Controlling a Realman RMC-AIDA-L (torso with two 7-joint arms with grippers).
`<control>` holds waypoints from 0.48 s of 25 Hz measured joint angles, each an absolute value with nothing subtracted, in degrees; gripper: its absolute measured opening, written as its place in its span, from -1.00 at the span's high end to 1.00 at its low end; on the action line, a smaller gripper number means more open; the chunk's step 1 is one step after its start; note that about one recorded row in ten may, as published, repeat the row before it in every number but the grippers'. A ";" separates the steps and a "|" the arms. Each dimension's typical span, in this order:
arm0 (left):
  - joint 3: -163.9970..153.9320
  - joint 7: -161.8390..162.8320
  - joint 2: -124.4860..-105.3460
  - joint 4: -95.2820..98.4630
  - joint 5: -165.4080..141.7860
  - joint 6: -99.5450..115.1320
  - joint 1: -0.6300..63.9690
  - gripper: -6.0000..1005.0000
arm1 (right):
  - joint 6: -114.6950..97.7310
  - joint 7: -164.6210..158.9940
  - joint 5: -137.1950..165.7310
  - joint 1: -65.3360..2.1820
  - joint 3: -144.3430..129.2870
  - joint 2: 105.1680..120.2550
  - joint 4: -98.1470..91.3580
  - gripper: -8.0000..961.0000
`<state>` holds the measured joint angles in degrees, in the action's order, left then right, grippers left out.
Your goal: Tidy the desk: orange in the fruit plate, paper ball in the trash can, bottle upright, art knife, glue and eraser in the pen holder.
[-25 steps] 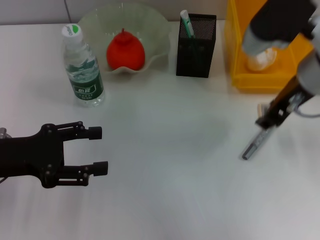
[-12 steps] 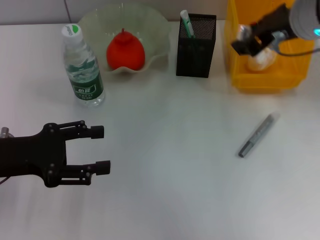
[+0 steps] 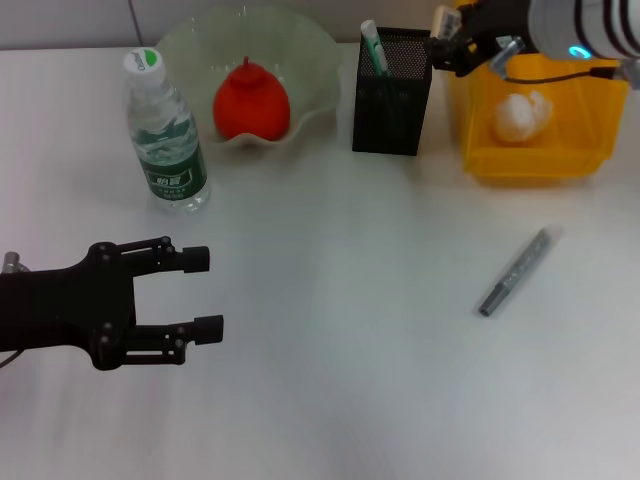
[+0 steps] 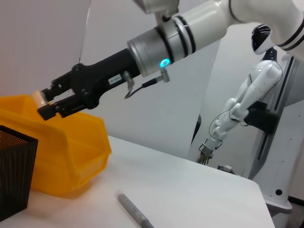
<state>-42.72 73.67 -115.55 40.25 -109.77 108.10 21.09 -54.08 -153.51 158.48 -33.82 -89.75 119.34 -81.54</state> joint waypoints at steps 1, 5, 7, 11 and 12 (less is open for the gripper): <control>-42.68 73.67 -115.56 40.25 -109.78 108.10 21.13 -0.62 | -51.70 -153.39 158.46 -34.45 -90.18 119.34 -79.31 0.02; -42.55 73.65 -115.57 40.25 -109.78 108.05 21.31 -0.62 | -49.12 -153.08 158.41 -35.41 -91.20 119.35 -76.68 -0.09; -42.42 73.64 -115.58 40.25 -109.78 107.97 21.35 -0.62 | -47.83 -152.97 158.38 -35.94 -91.73 119.35 -75.32 -0.20; -42.24 73.58 -115.65 40.25 -109.78 107.83 21.44 -0.62 | -45.79 -152.90 157.84 -36.90 -92.16 119.36 -73.52 -0.39; -42.24 73.58 -115.67 40.25 -109.78 107.77 21.43 -0.62 | -45.79 -152.90 157.84 -36.90 -92.16 119.36 -73.52 -0.42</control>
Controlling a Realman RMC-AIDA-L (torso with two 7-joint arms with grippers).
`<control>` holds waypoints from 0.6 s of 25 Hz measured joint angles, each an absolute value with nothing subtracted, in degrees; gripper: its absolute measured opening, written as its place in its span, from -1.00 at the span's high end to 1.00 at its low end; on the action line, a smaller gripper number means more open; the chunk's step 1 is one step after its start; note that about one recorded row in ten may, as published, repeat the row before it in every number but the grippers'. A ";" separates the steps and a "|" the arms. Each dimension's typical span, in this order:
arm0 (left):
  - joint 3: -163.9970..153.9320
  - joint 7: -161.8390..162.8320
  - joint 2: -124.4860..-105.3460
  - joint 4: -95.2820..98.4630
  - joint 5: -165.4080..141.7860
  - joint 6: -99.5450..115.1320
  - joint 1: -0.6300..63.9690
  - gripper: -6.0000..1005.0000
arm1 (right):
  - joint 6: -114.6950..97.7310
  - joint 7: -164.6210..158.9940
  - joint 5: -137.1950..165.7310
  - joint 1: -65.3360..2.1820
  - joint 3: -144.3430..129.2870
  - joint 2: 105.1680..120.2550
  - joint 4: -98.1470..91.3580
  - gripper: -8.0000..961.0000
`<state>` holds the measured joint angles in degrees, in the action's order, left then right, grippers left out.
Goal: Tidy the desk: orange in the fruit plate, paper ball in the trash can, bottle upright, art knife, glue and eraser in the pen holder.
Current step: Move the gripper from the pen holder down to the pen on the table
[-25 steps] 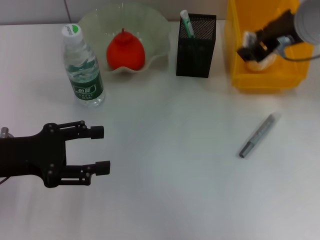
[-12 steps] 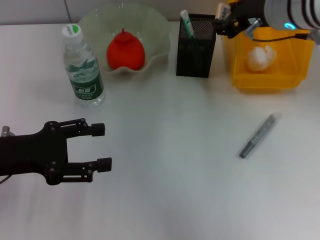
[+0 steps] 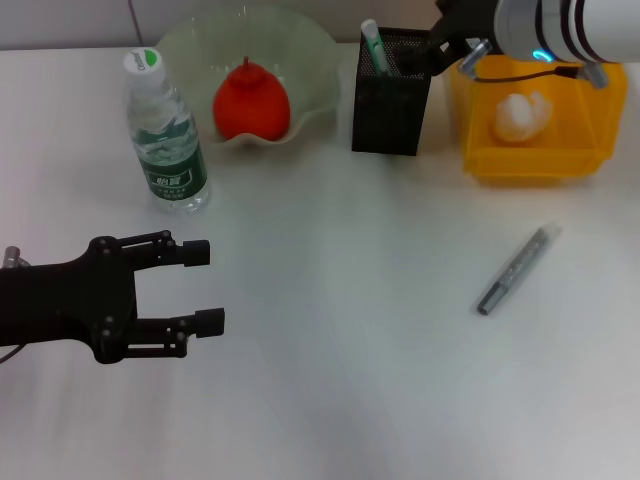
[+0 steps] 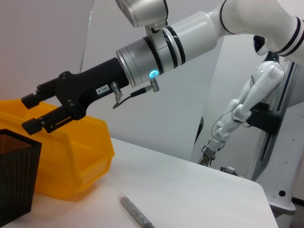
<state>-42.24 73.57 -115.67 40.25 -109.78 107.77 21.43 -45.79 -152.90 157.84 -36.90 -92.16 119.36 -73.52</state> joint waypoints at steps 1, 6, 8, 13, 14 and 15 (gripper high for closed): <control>-42.24 73.56 -115.67 40.25 -109.78 107.75 21.37 -0.62 | -45.75 -152.90 157.80 -36.85 -92.15 119.37 -73.64 -0.46; -42.25 73.42 -115.67 40.49 -109.78 107.75 21.16 -0.62 | -50.67 -153.23 157.65 -34.92 -91.65 119.51 -79.00 -0.61; -42.28 73.40 -115.67 40.66 -109.80 107.75 21.26 -0.62 | -55.46 -153.37 157.34 -32.98 -91.50 119.47 -83.63 -0.67; -42.57 73.09 -115.66 41.30 -110.17 107.43 21.75 -0.62 | -66.05 -153.36 154.64 -26.28 -90.86 119.42 -94.45 -0.70; -42.67 73.01 -115.67 41.83 -110.21 107.30 21.82 -0.62 | -67.66 -153.34 153.66 -25.14 -90.54 119.41 -96.26 -0.70; -42.67 73.01 -115.67 41.83 -110.21 107.30 21.82 -0.62 | -69.99 -153.32 152.65 -24.09 -89.77 119.42 -98.13 -0.70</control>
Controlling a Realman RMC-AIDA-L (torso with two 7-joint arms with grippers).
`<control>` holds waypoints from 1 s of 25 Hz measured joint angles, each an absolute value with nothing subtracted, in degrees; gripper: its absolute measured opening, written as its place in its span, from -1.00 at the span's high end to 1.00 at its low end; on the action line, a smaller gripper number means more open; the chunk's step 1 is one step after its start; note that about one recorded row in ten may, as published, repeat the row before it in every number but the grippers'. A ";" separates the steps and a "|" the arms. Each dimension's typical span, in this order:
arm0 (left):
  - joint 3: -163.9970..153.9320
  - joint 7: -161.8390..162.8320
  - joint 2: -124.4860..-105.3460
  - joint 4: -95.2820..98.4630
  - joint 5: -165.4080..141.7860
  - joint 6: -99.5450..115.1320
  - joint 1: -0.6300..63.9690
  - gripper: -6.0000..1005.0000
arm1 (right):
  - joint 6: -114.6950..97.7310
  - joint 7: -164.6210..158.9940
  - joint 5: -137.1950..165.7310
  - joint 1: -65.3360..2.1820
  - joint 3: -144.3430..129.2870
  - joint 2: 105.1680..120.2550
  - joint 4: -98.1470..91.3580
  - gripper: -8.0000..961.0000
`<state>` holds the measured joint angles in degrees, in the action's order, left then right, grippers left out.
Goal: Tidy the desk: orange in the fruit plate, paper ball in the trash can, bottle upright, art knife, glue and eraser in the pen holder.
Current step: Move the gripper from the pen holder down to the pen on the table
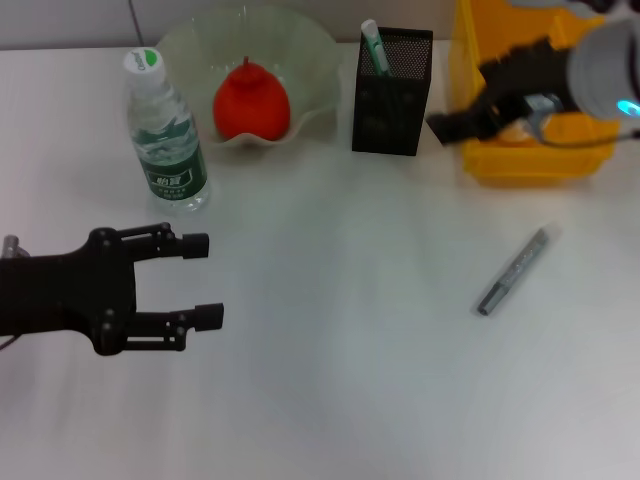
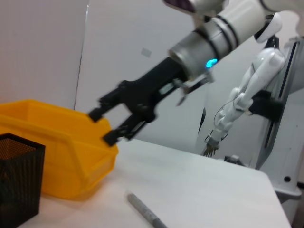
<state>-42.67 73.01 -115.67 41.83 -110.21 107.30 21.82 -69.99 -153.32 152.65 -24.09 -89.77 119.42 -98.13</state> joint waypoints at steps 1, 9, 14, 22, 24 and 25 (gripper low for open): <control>-42.67 73.01 -115.67 41.83 -110.21 107.30 21.82 -0.62 | -72.12 -153.45 151.89 -23.32 -88.84 119.46 -99.92 -0.70; -42.92 73.08 -115.98 45.48 -111.88 106.00 23.16 -0.62 | -96.42 -164.27 153.67 -25.05 -81.62 119.32 -106.55 -0.70; -43.21 72.78 -116.06 45.62 -114.26 105.08 24.03 -0.62 | -101.21 -167.76 158.99 -27.55 -81.51 119.38 -102.55 -0.69; -43.24 71.80 -115.89 45.63 -114.87 104.60 24.38 -0.63 | -98.34 -169.37 159.67 -29.66 -80.15 119.70 -92.77 -0.69; -43.24 71.50 -115.84 45.64 -114.88 104.62 24.53 -0.63 | -96.48 -169.44 158.70 -29.99 -79.18 119.78 -89.88 -0.69; -43.24 71.50 -115.84 45.64 -114.88 104.62 24.53 -0.63 | -95.59 -169.46 158.30 -30.19 -78.72 119.78 -88.28 -0.69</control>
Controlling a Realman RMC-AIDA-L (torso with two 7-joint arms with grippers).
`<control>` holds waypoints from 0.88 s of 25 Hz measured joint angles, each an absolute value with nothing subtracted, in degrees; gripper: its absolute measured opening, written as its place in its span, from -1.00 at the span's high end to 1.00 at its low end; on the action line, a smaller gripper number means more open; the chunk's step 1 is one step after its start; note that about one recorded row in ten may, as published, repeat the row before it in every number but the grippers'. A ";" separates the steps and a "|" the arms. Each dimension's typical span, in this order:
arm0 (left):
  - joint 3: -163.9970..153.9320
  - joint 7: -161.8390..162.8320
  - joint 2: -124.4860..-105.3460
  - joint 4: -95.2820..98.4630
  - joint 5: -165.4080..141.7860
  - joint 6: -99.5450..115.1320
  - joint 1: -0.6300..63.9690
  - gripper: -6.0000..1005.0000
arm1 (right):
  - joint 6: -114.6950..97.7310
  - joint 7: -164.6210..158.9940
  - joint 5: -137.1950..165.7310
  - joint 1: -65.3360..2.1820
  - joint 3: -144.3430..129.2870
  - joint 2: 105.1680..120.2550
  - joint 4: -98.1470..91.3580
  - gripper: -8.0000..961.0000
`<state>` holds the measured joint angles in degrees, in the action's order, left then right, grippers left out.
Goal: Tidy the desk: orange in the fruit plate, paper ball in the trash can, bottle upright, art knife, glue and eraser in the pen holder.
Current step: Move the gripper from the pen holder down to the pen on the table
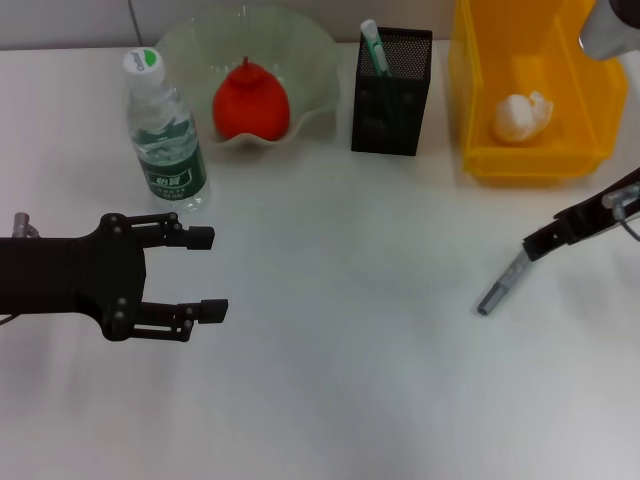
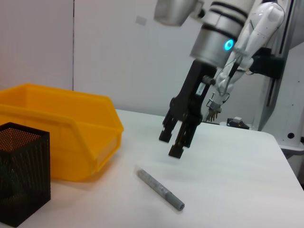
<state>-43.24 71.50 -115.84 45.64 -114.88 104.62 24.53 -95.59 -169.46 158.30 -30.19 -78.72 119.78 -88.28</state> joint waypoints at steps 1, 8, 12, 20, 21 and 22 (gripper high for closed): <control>-43.24 71.50 -115.84 45.64 -114.88 104.62 24.53 -0.63 | -94.75 -169.48 157.99 -30.36 -78.45 119.79 -87.06 -0.69; -43.42 71.18 -115.75 45.71 -114.88 104.93 24.91 -0.63 | -89.58 -169.52 157.34 -33.09 -78.69 119.80 -76.76 -0.69; -43.42 71.15 -115.76 45.71 -114.88 104.94 24.91 -0.63 | -86.81 -169.52 157.75 -35.48 -78.85 119.69 -72.22 -0.69; -43.41 71.10 -116.04 45.46 -114.87 104.56 24.88 -0.63 | -85.09 -169.51 159.85 -37.86 -78.84 119.54 -68.88 -0.69; -43.38 71.10 -116.05 45.44 -114.87 104.55 24.88 -0.63 | -84.92 -169.51 159.98 -38.14 -78.87 119.54 -68.33 -0.69; -43.38 71.10 -116.05 45.44 -114.87 104.55 24.88 -0.63 | -84.71 -169.51 160.00 -38.41 -79.01 119.55 -67.77 -0.69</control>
<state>-43.38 71.10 -116.05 45.44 -114.87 104.55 24.88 -84.71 -169.51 160.00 -38.41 -79.01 119.55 -67.77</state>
